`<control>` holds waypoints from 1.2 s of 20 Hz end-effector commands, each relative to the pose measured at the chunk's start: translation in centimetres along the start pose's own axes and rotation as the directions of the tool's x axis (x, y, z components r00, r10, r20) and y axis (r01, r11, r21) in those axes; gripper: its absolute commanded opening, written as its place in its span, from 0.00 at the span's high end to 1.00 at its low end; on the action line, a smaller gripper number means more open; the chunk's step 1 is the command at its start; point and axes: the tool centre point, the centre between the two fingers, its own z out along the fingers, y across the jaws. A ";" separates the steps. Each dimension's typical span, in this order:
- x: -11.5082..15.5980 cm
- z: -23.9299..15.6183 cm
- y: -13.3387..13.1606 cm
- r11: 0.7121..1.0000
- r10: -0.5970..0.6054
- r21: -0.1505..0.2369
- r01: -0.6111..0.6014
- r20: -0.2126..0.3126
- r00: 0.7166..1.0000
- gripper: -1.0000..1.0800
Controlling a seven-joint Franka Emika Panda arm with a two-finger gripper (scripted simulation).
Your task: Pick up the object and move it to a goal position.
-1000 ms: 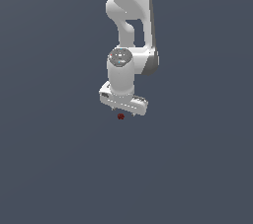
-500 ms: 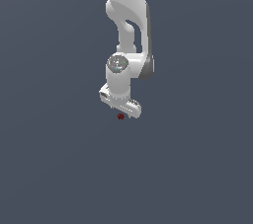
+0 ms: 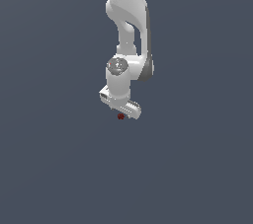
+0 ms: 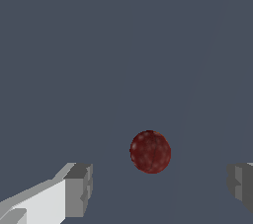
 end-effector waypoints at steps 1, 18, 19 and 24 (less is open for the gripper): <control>-0.1 0.9 0.1 1.000 0.001 -0.001 -0.001 0.001 1.000 0.04; -0.1 4.4 0.1 1.000 0.005 -0.001 -0.005 0.001 1.000 1.00; -0.1 4.4 0.1 1.000 0.005 -0.001 -0.005 0.001 1.000 1.00; -0.1 4.3 0.0 1.000 0.004 0.000 -0.004 0.000 1.000 1.00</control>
